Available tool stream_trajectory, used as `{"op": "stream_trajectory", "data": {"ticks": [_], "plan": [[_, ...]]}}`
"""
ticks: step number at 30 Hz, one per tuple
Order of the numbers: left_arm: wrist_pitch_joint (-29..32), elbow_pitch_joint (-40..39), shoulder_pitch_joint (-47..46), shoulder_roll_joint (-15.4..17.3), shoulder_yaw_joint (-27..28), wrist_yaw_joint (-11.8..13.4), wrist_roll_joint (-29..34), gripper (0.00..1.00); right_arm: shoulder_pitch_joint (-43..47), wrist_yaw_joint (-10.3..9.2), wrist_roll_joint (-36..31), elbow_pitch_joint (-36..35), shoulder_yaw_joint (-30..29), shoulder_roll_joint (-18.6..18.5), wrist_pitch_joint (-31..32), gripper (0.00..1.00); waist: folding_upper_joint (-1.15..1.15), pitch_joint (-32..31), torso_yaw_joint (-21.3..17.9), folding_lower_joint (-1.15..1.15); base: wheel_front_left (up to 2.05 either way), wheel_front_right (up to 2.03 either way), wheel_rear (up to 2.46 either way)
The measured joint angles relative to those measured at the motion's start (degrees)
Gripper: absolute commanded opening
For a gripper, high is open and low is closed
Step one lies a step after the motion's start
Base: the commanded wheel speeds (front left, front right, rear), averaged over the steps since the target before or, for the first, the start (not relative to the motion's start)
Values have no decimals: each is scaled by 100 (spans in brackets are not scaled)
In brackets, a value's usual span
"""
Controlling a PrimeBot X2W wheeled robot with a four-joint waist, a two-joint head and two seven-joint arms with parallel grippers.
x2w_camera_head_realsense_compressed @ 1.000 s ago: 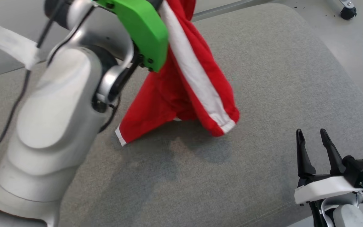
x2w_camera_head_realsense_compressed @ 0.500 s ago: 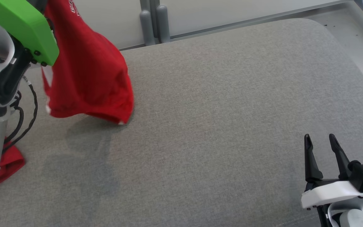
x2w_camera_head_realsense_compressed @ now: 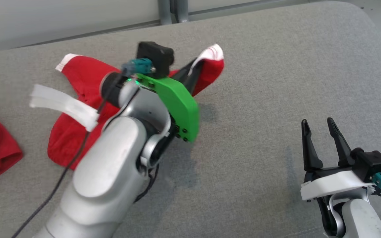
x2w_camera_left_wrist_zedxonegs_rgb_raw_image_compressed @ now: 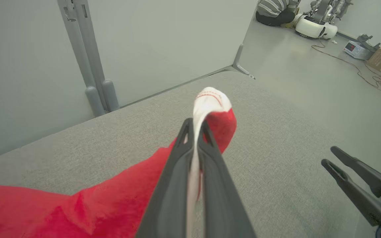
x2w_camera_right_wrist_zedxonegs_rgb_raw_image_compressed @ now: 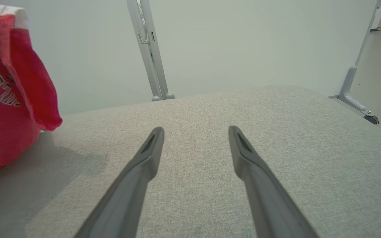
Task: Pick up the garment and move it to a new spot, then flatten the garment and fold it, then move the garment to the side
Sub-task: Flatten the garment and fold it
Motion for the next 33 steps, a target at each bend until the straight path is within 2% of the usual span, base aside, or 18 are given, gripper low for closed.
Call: {"op": "stream_trajectory", "data": {"ticks": [4,10,17,20,22,23,24,25,33], "plan": [[-438,670,32,-307,-287,114,176,0,-87,0,49,26,160,-5,0,100,0,208,-223,0,0,0,0],[-982,1545,-48,-445,-722,135,191,0,-157,0,86,30,233,-5,0,100,0,458,-671,0,0,0,0],[-1383,2071,-232,-452,-1429,-41,81,0,-184,0,104,8,235,-4,0,100,0,740,-1047,0,0,0,0],[-1536,1995,-344,-445,-1812,-283,-144,0,-191,0,93,25,179,-7,0,100,0,798,-1094,0,0,0,0],[-1555,1973,-339,-472,-2086,-299,-299,0,-194,0,87,41,183,-5,0,100,0,793,-1069,0,0,0,0],[-1573,1975,-330,-471,-2190,-307,-392,22,-194,0,86,53,193,-4,0,100,0,784,-1047,0,0,0,0],[-1551,2003,-319,-471,-2286,-283,-494,68,-197,0,78,66,198,-3,0,100,0,773,-1019,0,0,0,0],[-1525,2059,-305,-470,-2377,-256,-538,100,-201,0,70,76,213,-4,0,100,0,758,-984,0,0,0,0],[-1376,2094,-214,-457,-2662,-125,-880,100,-113,0,-14,56,26,-1,1,100,0,617,-654,0,0,0,0]]}}
